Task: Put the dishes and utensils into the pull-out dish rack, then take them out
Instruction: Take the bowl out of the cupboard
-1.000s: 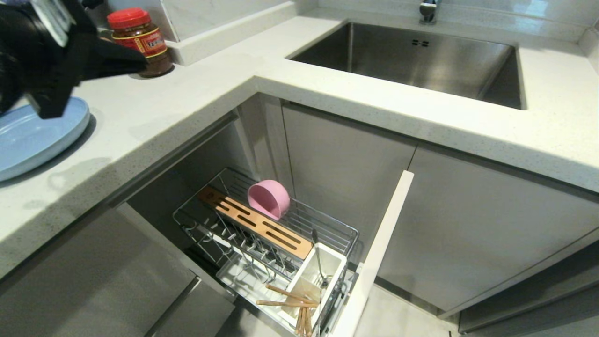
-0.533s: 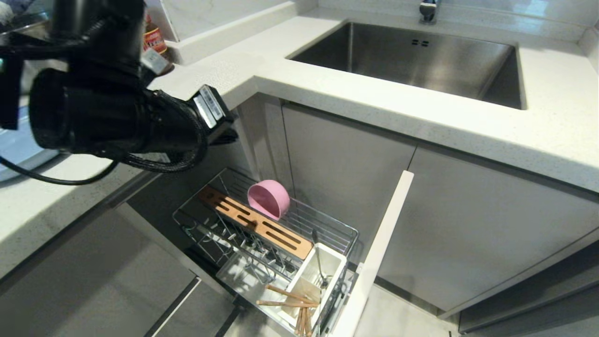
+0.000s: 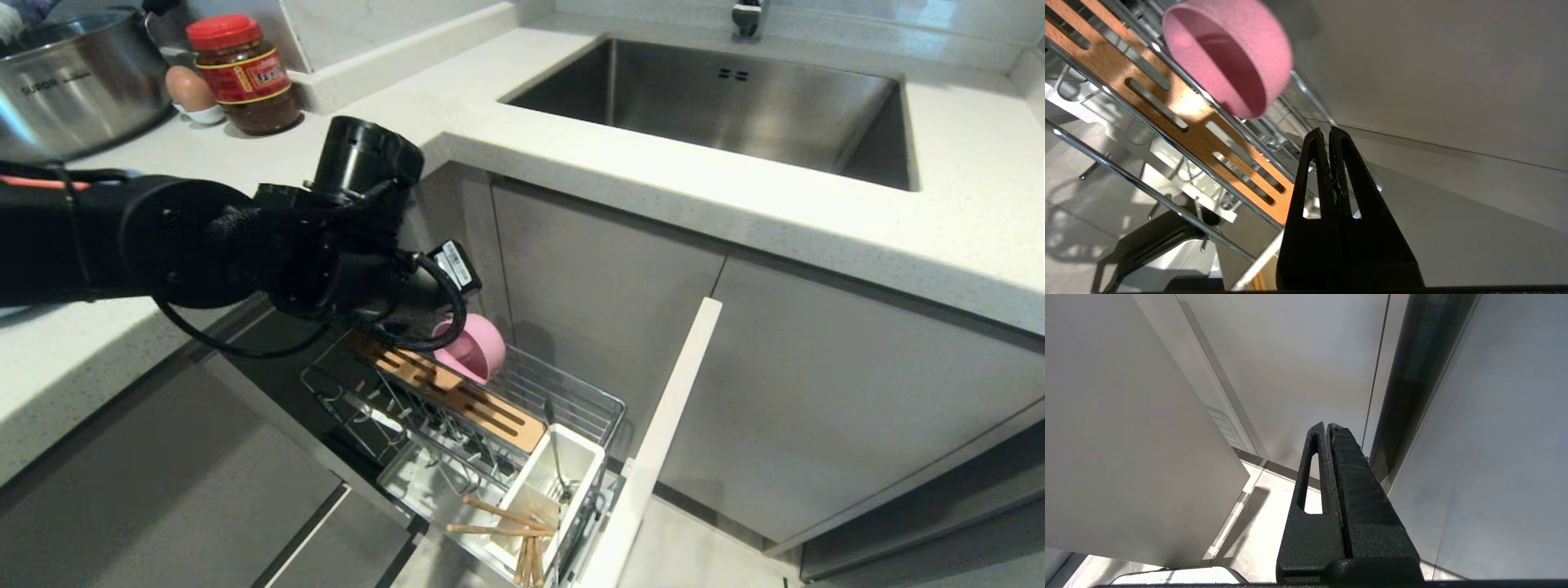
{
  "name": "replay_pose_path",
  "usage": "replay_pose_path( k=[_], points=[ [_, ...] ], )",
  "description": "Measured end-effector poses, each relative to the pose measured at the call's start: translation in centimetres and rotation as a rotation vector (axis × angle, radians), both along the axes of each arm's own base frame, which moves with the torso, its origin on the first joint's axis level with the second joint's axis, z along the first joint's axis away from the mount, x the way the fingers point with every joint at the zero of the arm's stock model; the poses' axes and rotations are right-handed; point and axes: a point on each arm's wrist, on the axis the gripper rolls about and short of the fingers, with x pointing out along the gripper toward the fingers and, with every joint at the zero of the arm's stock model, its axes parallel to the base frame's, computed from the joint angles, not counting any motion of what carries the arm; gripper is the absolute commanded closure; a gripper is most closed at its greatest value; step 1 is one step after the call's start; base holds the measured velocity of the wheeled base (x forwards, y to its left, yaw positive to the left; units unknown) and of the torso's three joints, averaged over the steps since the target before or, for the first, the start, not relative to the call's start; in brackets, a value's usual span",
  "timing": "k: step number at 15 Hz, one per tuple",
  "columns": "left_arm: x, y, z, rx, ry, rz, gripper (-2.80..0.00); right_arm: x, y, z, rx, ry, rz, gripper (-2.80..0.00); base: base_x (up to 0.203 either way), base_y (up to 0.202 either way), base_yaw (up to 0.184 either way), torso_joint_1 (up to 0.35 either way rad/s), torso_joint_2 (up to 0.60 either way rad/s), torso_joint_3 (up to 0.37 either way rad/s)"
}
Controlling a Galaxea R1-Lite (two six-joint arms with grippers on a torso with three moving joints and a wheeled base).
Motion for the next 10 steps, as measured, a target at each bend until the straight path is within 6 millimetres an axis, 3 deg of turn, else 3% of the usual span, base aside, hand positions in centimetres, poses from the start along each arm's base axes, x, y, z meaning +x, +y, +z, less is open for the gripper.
replay_pose_path(
  k=[5, 6, 10],
  points=[
    [2.1, -0.4, -3.2, 0.05, 0.071, 0.022, 0.0, 0.0, 0.0, 0.0, 0.0, 0.0, 0.0, 0.0, 0.0, 0.0, 0.0, 0.0, 0.0, 0.0],
    [2.3, -0.4, -3.6, 0.059, 0.083, 0.023, -2.8, 0.0, 0.0, 0.0, 0.0, 0.0, 0.0, 0.0, 0.0, 0.0, 0.0, 0.0, 0.0, 0.0],
    [2.5, -0.5, -4.3, 0.07, 0.097, 0.023, -2.8, 0.0, 0.0, 0.0, 0.0, 0.0, 0.0, 0.0, 0.0, 0.0, 0.0, 0.0, 0.0, 0.0]
  ],
)
